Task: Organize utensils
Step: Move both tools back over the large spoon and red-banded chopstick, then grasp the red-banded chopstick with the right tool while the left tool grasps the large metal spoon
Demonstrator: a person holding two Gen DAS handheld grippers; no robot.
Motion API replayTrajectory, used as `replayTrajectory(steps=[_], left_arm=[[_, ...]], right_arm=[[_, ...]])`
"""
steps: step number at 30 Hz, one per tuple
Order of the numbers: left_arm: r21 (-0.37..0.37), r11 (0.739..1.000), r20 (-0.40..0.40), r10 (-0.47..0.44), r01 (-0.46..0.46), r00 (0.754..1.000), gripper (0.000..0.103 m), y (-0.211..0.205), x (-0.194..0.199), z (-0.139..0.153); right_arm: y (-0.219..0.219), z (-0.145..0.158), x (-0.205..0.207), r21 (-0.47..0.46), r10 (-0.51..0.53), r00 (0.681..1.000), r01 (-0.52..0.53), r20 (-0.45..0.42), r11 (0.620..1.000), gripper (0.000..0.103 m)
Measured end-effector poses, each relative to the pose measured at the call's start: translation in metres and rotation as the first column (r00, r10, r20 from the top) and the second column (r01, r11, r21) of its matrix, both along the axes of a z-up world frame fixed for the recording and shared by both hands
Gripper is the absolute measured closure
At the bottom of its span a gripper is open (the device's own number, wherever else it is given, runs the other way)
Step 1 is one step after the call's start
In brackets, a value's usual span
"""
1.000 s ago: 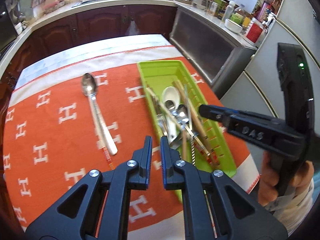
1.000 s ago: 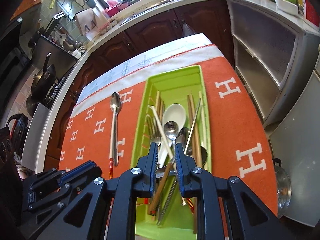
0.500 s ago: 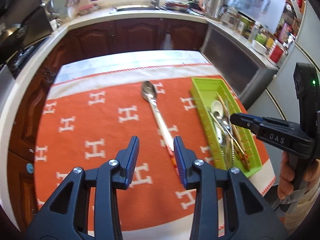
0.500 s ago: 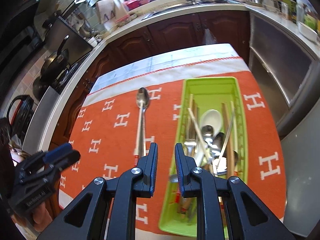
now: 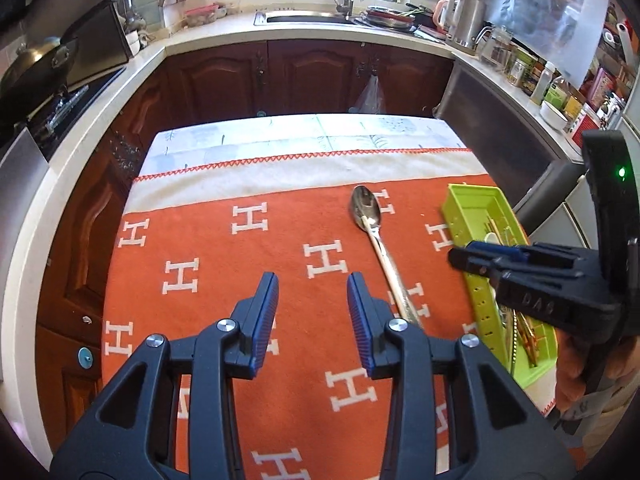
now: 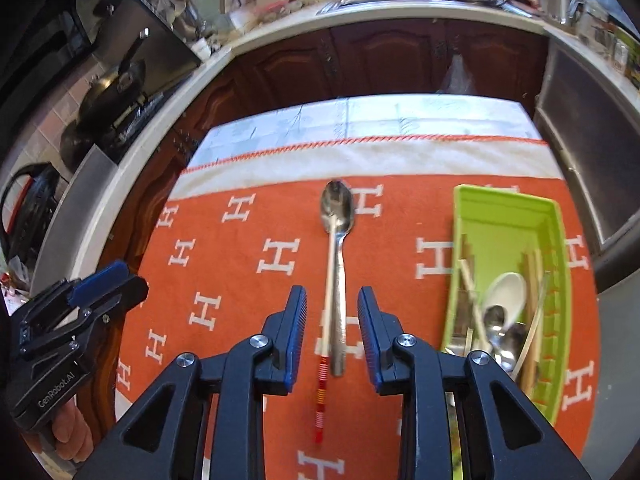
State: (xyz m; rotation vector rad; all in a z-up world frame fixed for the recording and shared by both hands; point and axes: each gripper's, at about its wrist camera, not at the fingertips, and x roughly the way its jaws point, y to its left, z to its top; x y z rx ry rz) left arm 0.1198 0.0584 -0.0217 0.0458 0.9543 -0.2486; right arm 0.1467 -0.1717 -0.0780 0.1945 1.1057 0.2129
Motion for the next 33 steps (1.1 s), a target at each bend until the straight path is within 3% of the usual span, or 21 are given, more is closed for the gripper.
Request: replayTrajectory(steps=[5, 11, 18, 28, 33], left_arm=[[-0.02, 1.0, -0.034, 0.011, -0.012, 0.999, 0.071, 0.009, 0.016, -0.023], [-0.036, 0.999, -0.104, 0.018, -0.022, 0.994, 0.071, 0.023, 0.021, -0.064], [-0.051, 0.998, -0.156, 0.024, -0.032, 0.987, 0.071, 0.036, 0.016, -0.097], [-0.063, 0.998, -0.168, 0.015, -0.026, 0.986, 0.071, 0.038, 0.012, -0.107], [-0.067, 0.997, -0.166, 0.011, -0.023, 0.986, 0.071, 0.036, 0.012, -0.106]], right_arm=[[0.024, -0.031, 0.018, 0.019, 0.043, 0.996, -0.042, -0.075, 0.999, 0.076], [0.032, -0.078, 0.032, 0.034, 0.016, 0.982, -0.009, -0.189, 0.999, 0.08], [0.037, -0.103, 0.038, -0.001, 0.003, 0.974, -0.003, -0.226, 1.0, 0.082], [0.056, -0.111, 0.042, -0.071, 0.023, 0.981, -0.037, -0.191, 0.997, 0.082], [0.081, -0.111, 0.034, -0.242, 0.059, 0.994, -0.08, -0.094, 0.967, 0.093]])
